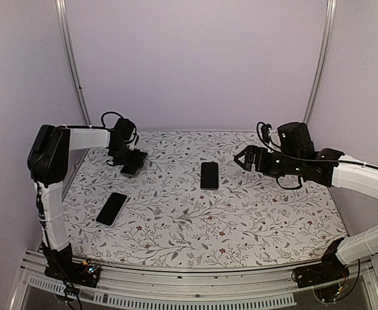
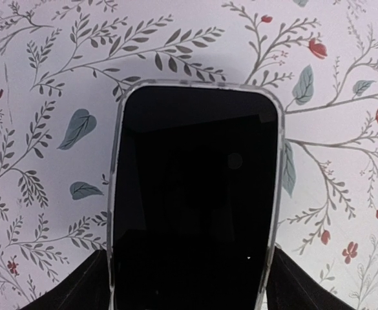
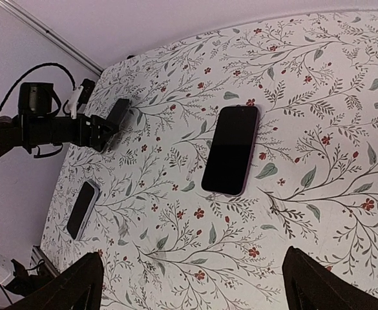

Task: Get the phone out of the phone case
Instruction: Pick up the phone with the phone case from the corner of the board, then pass from the left arm to the right

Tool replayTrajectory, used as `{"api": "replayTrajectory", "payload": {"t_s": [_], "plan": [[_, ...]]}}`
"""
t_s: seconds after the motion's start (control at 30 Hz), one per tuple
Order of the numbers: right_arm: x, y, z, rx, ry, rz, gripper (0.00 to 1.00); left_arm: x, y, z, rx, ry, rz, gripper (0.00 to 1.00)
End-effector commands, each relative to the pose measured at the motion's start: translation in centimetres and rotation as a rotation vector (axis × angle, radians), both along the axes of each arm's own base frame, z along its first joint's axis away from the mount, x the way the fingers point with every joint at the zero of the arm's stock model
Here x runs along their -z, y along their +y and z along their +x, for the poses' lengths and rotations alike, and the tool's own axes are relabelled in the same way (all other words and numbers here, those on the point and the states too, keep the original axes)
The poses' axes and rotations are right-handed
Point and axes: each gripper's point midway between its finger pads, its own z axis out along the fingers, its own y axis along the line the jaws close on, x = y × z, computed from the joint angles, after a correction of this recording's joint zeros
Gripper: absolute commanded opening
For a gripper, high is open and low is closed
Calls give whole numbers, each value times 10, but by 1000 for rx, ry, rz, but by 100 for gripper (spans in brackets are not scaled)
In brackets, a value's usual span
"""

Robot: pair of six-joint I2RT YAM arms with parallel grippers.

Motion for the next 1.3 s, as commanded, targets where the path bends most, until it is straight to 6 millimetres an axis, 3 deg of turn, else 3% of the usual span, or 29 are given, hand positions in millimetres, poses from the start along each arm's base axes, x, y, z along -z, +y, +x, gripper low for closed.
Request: {"api": "replayTrajectory", "payload": {"t_s": [0.0, 0.33, 0.6, 0.93, 1.13, 1.27], "plan": [[-1, 1, -2, -13, -20, 12, 99, -37, -14, 3, -9, -101, -46, 47], [6, 6, -6, -36, -3, 32, 99, -53, -50, -35, 28, -133, -81, 47], [7, 36, -4, -131, 23, 123, 99, -83, -111, -82, 151, -209, -148, 47], [8, 76, 1, -261, 69, 214, 99, -124, -196, -167, 432, -344, -265, 47], [14, 89, -5, -313, 106, 235, 96, -132, -232, -205, 579, -391, -249, 47], [22, 96, -12, -344, 139, 235, 93, -134, -249, -219, 639, -416, -244, 48]]}}
